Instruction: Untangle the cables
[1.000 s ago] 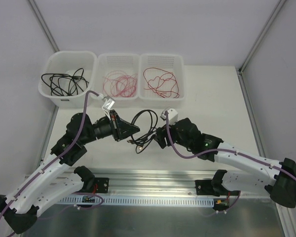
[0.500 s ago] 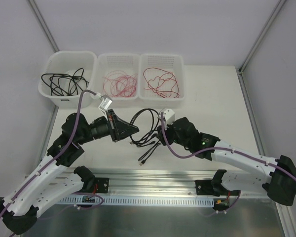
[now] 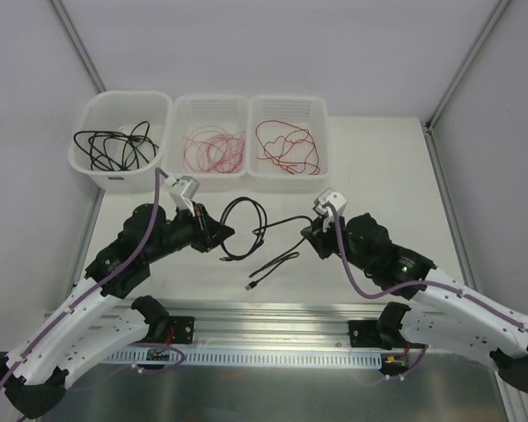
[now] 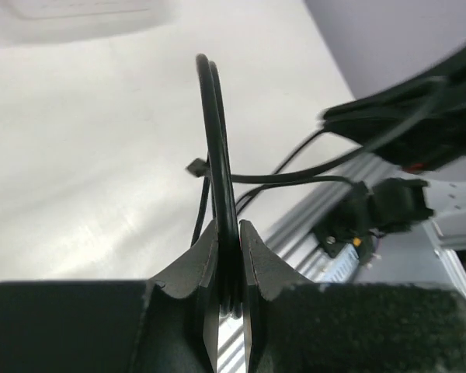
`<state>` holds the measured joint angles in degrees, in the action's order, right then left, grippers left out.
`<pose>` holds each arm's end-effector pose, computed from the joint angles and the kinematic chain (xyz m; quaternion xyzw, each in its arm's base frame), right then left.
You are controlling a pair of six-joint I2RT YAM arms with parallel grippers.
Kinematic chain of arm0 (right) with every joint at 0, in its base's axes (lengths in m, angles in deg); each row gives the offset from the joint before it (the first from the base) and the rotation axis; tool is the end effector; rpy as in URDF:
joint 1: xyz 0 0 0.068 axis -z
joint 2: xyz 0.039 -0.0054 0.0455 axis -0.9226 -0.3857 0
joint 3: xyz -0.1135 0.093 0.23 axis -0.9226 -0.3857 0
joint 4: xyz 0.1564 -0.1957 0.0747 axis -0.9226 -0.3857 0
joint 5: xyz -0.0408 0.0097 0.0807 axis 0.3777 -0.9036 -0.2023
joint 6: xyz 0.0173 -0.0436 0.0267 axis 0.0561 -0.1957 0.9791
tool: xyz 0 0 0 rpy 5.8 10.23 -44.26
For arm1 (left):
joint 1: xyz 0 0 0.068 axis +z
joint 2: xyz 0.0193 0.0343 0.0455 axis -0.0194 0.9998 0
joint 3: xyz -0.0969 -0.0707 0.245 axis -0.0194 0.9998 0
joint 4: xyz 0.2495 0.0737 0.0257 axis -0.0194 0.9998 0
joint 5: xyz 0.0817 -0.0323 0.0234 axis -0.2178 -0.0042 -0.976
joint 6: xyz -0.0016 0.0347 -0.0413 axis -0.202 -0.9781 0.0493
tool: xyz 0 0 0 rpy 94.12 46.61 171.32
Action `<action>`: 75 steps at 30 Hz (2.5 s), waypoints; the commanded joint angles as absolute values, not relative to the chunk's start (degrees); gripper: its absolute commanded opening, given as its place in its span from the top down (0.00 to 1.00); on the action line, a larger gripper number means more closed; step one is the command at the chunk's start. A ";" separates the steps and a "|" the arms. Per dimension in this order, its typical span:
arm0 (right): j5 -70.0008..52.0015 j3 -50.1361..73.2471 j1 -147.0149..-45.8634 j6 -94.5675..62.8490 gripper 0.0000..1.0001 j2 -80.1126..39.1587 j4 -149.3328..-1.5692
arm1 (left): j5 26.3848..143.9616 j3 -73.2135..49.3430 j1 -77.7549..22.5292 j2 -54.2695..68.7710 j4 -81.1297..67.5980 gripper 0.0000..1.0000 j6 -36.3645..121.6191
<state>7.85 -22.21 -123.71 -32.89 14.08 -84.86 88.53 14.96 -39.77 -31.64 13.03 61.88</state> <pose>0.1116 0.1576 0.3173 -0.3922 0.6863 0.1804 0.5853 0.1114 -0.0982 0.3502 0.1173 0.7498 -0.4317 0.4875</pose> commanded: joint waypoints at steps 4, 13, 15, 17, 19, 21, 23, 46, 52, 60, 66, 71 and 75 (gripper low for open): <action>16.38 -18.90 -122.25 -35.59 0.99 21.75 -91.63 | 74.03 16.73 -40.05 -30.54 20.20 1.00 61.72; 26.32 -18.55 -111.53 -26.99 0.99 24.83 -102.88 | 61.72 16.38 -39.96 -31.33 26.97 1.00 63.74; 25.98 -18.73 -109.16 -25.76 0.99 26.14 -102.98 | 60.74 16.46 -39.96 -30.89 28.64 1.00 64.01; 24.14 -18.64 -107.31 -24.52 0.99 28.60 -102.19 | 60.65 16.64 -39.96 -29.93 29.35 1.00 64.01; 22.20 -17.59 -106.78 -23.99 0.99 29.31 -102.19 | 60.30 17.34 -40.05 -28.61 29.44 1.00 64.18; 22.02 -16.36 -106.25 -24.08 0.99 29.14 -103.06 | 59.51 17.69 -39.96 -27.73 29.44 1.00 64.71; 21.93 -14.60 -106.07 -23.47 0.99 29.57 -104.73 | 58.37 17.87 -39.96 -27.20 29.44 1.00 64.71; 11.03 -16.26 -106.07 -23.91 0.99 23.69 -103.86 | 53.80 5.85 -39.35 -24.57 26.81 1.00 59.36; 6.21 -20.83 -105.90 -20.92 0.99 21.76 -101.40 | 62.92 -4.43 -27.68 -17.98 22.86 1.00 53.29; 2.34 -21.10 -105.90 -20.30 0.99 23.42 -102.63 | 67.95 -17.97 -8.08 -7.87 13.37 1.00 51.52; 0.66 -21.36 -105.90 -20.83 0.99 25.88 -104.12 | 66.89 -20.27 0.81 1.09 2.13 1.00 56.70; -0.22 -22.07 -105.90 -21.79 0.99 28.08 -104.91 | 65.75 -20.19 6.78 8.73 -4.48 1.00 61.80; -0.92 -22.16 -105.90 -21.97 0.99 30.19 -104.83 | 63.39 -18.52 8.20 13.75 -11.68 1.00 63.21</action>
